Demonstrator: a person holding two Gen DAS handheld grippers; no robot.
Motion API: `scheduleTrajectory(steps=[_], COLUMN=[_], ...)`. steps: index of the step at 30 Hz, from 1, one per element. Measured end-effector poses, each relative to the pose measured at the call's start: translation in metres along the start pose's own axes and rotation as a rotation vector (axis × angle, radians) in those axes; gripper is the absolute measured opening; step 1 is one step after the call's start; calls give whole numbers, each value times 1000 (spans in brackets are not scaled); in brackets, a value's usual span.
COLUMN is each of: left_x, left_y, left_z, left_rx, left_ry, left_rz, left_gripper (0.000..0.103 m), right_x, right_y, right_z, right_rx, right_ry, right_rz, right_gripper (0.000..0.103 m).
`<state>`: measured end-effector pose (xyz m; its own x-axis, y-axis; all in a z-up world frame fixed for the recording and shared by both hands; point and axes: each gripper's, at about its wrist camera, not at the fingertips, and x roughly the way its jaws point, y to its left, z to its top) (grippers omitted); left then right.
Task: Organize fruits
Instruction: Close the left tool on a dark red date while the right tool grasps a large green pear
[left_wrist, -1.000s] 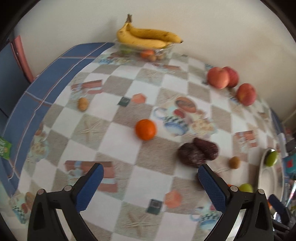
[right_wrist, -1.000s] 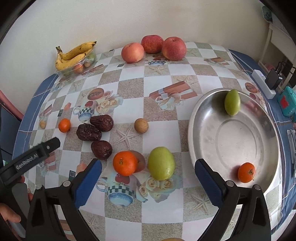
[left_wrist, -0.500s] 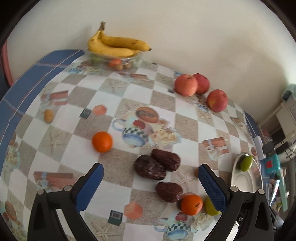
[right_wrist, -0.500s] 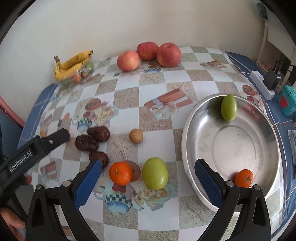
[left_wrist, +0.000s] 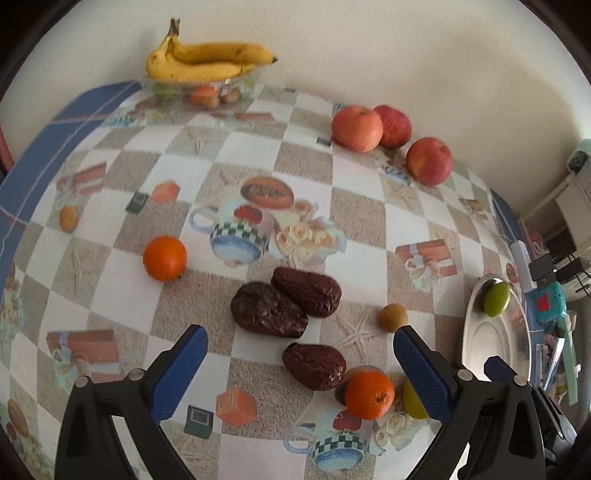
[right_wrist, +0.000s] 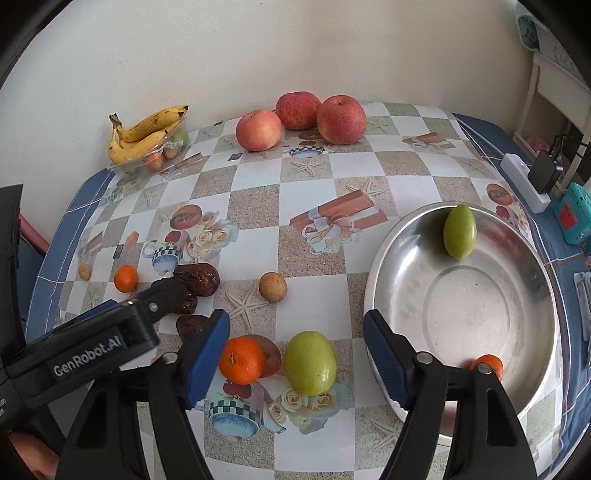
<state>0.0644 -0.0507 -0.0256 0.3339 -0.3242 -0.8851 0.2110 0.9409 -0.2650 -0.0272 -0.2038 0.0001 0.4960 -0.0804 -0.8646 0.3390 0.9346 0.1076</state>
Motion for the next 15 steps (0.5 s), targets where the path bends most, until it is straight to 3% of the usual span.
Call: scheduleTrajectory(steps=[7, 11, 15], left_x=[25, 34, 34], left_y=[8, 13, 11], left_z=[-11, -15, -16], left_rx=[-44, -69, -59], left_ry=[115, 142, 137], left_rz=[-43, -58, -69], left_gripper=[91, 89, 84], right_x=[21, 32, 38], right_y=[-1, -6, -12], right_z=[-11, -18, -21], right_rx=[-5, 6, 32], right_ry=[98, 146, 175], right_rz=[0, -14, -9], right_gripper=[68, 64, 53])
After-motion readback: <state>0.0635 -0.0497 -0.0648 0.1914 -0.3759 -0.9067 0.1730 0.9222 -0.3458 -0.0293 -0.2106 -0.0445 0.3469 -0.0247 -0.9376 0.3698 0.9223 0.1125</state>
